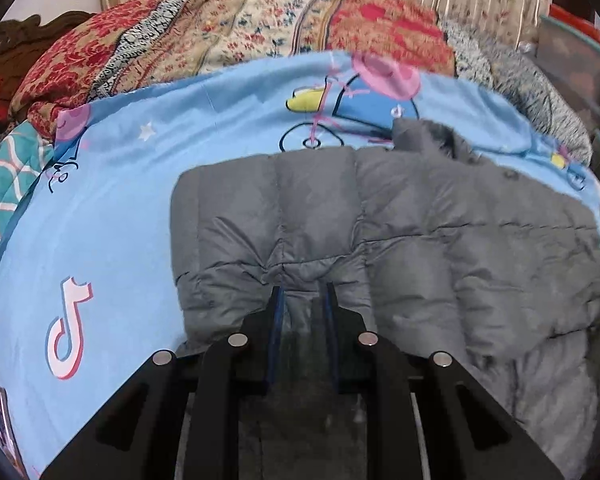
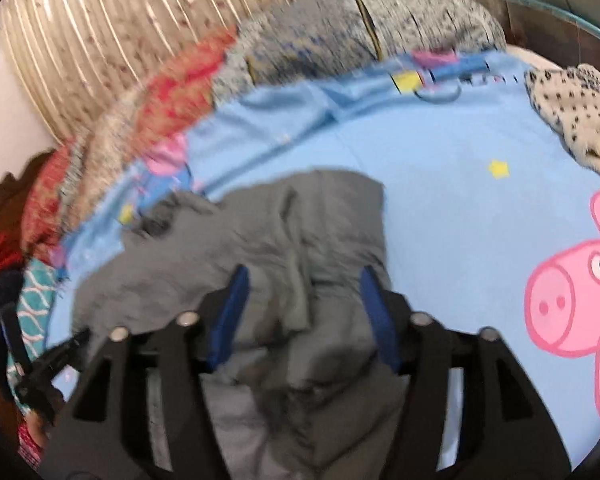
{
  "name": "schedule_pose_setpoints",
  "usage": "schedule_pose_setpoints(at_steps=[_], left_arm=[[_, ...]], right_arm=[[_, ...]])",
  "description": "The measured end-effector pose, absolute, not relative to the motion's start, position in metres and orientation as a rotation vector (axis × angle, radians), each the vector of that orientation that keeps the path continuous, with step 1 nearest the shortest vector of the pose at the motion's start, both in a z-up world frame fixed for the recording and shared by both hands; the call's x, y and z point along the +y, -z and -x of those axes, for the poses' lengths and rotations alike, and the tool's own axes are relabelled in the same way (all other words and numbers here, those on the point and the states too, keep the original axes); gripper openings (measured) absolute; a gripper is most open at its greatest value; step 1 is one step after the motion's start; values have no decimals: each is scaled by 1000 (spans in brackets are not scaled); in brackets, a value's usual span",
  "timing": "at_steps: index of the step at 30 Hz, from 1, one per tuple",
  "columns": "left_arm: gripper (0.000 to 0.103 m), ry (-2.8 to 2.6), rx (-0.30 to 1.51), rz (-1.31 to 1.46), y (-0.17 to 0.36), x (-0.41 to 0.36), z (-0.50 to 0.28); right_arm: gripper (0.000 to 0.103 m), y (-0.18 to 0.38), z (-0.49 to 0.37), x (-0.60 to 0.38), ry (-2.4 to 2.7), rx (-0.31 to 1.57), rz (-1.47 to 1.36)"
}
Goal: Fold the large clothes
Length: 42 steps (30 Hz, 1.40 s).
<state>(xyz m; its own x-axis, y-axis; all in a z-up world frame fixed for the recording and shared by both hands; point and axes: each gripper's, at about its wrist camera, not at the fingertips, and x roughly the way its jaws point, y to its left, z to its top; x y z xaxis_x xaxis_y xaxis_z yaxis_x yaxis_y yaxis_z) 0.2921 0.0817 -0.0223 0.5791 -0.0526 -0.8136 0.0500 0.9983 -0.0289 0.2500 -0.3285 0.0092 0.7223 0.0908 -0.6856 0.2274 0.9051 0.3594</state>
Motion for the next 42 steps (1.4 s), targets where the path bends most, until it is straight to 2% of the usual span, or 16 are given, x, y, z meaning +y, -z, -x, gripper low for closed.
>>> schedule_pose_setpoints(at_steps=[3,4,5,6,10,12,17,24,27,28,29,30,31,32,37,42], left_arm=[[19,54,962,2,24,84,-290],[19,50,971,-3,26,83,-291],[20,43,981,-11,30,83,-291],[20,37,986,-16,32,82,-291],[20,47,986,-32,39,78,-289],[19,49,979,-53,42,72,-288],[19,28,978,-133,59,55,-292],[19,1,970,-185,75,50,-299],[20,-19,967,-236,68,44,-296],[20,-20,972,-238,63,45,-293],[20,-5,971,-214,51,48,-286],[20,11,951,-193,42,51,-278],[20,23,913,-178,30,54,-266],[20,29,885,-173,21,57,-256],[23,84,794,-88,-14,80,-191],[29,63,765,-59,-16,107,-124]], right_arm=[[63,10,-274,-319,60,854,-453],[54,15,-282,-315,32,891,-457],[12,18,-286,-309,8,914,-460],[7,16,-286,-305,-14,904,-465],[7,-17,-264,-306,46,708,-413],[7,-3,-271,-315,110,758,-427],[7,76,-299,-332,86,985,-578],[5,86,-303,-339,38,984,-634],[12,66,-300,-337,48,996,-605],[21,55,-293,-337,46,984,-600],[39,43,-281,-336,28,945,-602],[52,35,-268,-337,15,907,-601],[72,24,-251,-335,0,855,-597],[81,17,-238,-334,-13,822,-592],[84,-11,-163,-316,-121,774,-558],[84,-59,-90,-277,-152,630,-397]])
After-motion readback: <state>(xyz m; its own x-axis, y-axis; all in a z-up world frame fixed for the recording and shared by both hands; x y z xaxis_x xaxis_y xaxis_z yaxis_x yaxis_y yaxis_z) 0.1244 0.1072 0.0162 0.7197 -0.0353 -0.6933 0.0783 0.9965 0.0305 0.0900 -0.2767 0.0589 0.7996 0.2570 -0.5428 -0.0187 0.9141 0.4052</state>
